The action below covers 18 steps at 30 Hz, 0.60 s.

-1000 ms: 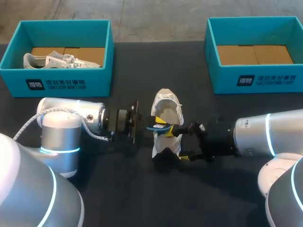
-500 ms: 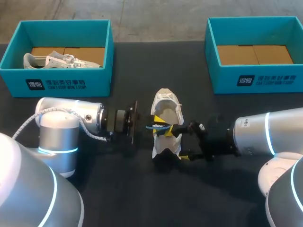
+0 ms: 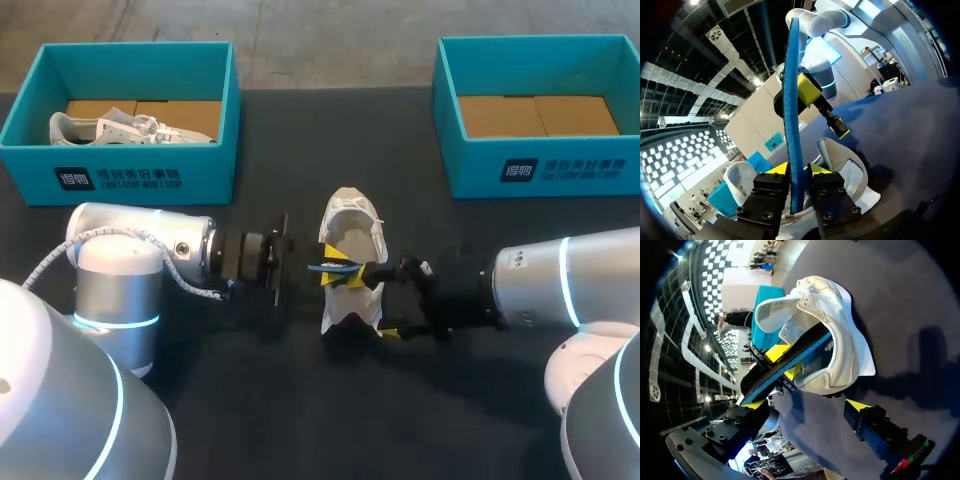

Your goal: Take the shoe out of the shoebox, open the shoe tongue, remove and reinsert the insole, then place the shoe into the shoebox

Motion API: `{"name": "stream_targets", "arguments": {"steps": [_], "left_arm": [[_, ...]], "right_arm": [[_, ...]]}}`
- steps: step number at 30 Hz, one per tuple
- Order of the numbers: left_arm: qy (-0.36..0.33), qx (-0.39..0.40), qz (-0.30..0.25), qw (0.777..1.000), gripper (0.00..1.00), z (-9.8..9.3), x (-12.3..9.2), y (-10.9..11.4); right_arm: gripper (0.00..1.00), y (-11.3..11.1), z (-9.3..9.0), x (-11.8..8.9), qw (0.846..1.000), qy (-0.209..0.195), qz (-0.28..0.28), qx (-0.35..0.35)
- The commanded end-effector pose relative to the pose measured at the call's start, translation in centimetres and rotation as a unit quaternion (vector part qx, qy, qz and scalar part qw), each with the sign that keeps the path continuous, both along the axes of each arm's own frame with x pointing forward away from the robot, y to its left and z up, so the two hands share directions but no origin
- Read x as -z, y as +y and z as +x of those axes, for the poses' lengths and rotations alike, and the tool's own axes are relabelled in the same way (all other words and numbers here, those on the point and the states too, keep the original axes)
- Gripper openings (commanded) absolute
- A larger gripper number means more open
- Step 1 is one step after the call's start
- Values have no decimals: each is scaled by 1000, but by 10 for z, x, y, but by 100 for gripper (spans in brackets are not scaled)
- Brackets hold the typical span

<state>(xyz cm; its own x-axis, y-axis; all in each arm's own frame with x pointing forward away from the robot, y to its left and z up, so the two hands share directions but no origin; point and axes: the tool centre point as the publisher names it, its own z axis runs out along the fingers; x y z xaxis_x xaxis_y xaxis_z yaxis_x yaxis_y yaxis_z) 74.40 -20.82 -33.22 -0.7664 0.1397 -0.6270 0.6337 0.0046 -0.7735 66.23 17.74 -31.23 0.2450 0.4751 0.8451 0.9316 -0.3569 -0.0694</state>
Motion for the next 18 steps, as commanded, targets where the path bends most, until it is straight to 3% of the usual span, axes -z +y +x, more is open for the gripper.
{"name": "stream_targets", "arguments": {"steps": [1,10,12,14,18], "left_arm": [[-2,-5,9,1000,23,-8,-9,4],[-6,-3,22,1000,19,-12,-15,5],[-6,-1,27,1000,14,-12,-15,5],[-7,1,31,1000,0,-12,-15,4],[-9,8,31,999,0,-12,-13,4]], "right_arm": [[100,3,-1,-1,1000,0,-5,3],[100,3,-1,-1,1000,0,-5,3],[100,3,-1,-1,1000,0,-5,3],[100,3,-1,-1,1000,0,-5,3],[100,3,-1,-1,1000,0,-5,3]]}}
